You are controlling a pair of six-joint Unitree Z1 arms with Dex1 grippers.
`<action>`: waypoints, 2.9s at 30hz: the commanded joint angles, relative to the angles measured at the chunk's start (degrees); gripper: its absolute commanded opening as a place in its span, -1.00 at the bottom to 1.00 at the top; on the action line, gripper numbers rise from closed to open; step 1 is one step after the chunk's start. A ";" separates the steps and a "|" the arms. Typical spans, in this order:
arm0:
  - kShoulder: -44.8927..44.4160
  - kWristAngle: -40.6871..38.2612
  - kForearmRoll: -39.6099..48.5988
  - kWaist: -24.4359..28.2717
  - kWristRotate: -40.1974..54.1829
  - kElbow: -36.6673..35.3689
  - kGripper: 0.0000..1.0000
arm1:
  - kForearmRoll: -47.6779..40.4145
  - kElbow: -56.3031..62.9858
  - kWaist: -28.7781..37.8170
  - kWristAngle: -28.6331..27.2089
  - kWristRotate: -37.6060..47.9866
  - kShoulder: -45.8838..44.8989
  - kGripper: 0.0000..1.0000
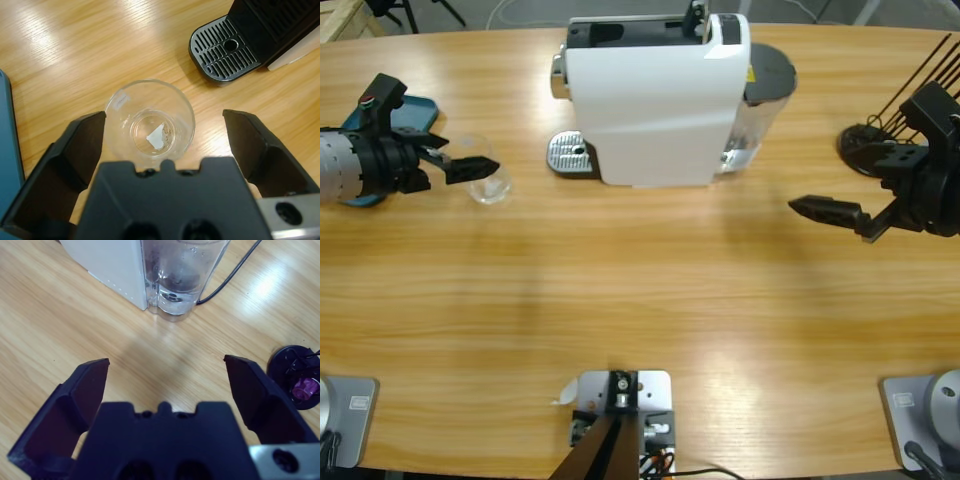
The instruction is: Pour coffee
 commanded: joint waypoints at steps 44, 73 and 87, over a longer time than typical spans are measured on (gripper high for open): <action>7.16 6.58 -18.86 -0.37 -0.28 7.95 0.98 | -0.66 1.64 0.61 -0.72 0.08 2.15 1.00; 12.91 4.53 -22.37 -0.37 -0.28 9.83 -0.05 | -0.66 1.64 0.63 -0.68 0.08 2.23 1.00; 5.60 -4.98 -18.40 -3.97 5.90 3.11 -0.37 | -0.75 1.62 0.61 -0.47 0.08 2.23 1.00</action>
